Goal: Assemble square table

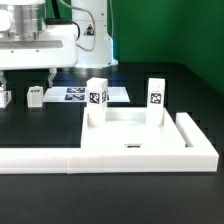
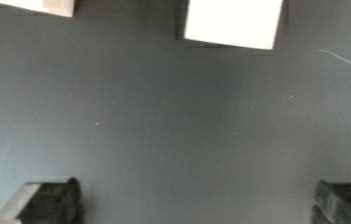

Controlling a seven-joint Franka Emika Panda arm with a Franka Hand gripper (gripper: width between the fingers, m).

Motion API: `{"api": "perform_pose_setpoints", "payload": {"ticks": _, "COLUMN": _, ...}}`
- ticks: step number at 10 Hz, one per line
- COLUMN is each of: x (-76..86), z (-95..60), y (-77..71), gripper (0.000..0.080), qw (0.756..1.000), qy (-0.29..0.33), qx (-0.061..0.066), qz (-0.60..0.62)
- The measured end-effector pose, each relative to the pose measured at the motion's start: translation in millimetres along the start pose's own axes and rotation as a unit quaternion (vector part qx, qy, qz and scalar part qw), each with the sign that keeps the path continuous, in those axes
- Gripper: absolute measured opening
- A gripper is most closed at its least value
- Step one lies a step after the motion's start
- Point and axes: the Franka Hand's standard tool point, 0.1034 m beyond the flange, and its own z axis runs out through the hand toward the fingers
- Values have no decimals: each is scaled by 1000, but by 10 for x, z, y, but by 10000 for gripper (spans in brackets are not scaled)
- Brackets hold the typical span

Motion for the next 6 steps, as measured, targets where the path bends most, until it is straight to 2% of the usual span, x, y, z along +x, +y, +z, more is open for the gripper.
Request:
{"api": "perform_pose_setpoints", "payload": {"ticks": 2, "x": -62, "z": 26, "y": 19, "gripper": 649, "qw": 1000, "qy": -4, "qx": 1, "qz": 31}}
{"api": "perform_pose_setpoints", "payload": {"ticks": 3, "x": -184, "z": 96, "y": -35, "gripper": 649, "qw": 998, "qy": -16, "qx": 5, "qz": 57}}
{"api": "perform_pose_setpoints", "payload": {"ticks": 6, "x": -327, "z": 167, "y": -61, "gripper": 649, "qw": 998, "qy": -27, "qx": 11, "qz": 64}}
